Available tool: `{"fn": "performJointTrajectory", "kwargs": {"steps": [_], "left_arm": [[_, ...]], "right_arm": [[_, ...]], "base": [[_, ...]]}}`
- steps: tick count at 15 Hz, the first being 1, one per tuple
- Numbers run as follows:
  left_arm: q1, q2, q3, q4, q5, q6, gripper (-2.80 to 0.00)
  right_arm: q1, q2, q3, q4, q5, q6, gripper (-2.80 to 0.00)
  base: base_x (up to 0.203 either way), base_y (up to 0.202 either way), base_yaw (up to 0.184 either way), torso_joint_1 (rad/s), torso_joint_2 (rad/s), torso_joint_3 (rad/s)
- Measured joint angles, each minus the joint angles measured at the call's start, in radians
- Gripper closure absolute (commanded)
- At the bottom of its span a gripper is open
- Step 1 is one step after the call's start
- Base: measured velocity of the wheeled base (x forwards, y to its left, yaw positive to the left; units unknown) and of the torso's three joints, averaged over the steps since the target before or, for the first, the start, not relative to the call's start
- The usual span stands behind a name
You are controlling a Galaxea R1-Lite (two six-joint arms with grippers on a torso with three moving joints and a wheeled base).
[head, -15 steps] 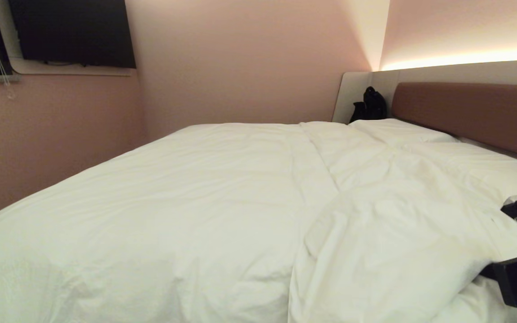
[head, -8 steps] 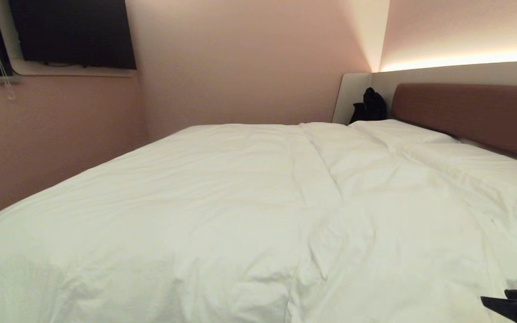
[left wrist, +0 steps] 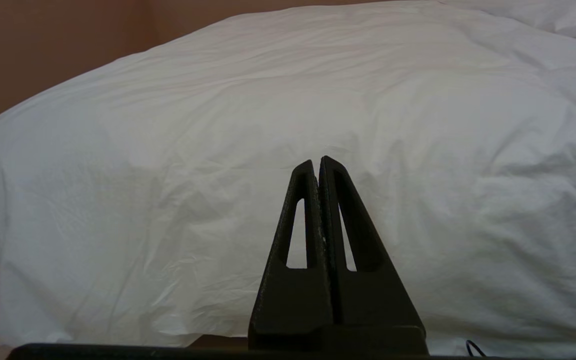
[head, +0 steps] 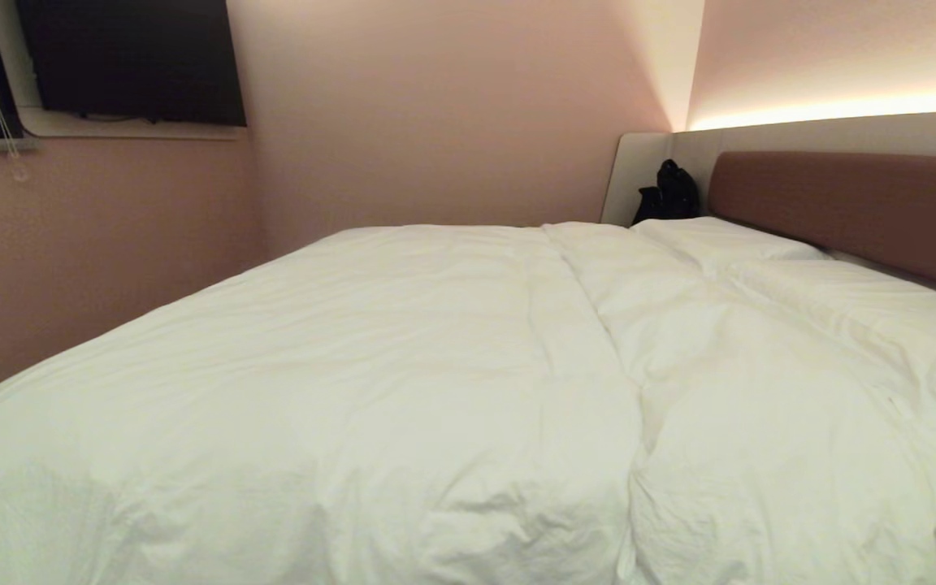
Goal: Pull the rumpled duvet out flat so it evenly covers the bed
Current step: Flatten the corners of the folded blanket
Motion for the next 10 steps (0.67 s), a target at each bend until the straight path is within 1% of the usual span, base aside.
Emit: {"fn": "performJointTrajectory", "kwargs": {"steps": [3,5,7,9,10], "left_arm": [[0.0,0.0,0.0,0.0,0.0,0.0,0.0],[0.0,0.0,0.0,0.0,0.0,0.0,0.0],[0.0,0.0,0.0,0.0,0.0,0.0,0.0],[0.0,0.0,0.0,0.0,0.0,0.0,0.0],[0.0,0.0,0.0,0.0,0.0,0.0,0.0]], "right_arm": [[-0.002,0.068,-0.071,0.029,-0.003,0.015,-2.8],[-0.021,0.199,-0.16,0.034,-0.011,0.047,-2.8],[-0.072,0.377,-0.269,0.039,-0.013,0.094,-2.8],[-0.155,0.56,-0.374,0.042,-0.008,0.151,-2.8],[-0.22,0.643,-0.421,0.041,0.003,0.181,-2.29]], "base": [[0.0,0.0,0.0,0.0,0.0,0.0],[0.0,0.0,0.0,0.0,0.0,0.0],[0.0,0.0,0.0,0.0,0.0,0.0],[0.0,0.0,0.0,0.0,0.0,0.0],[0.0,0.0,0.0,0.0,0.0,0.0]]}}
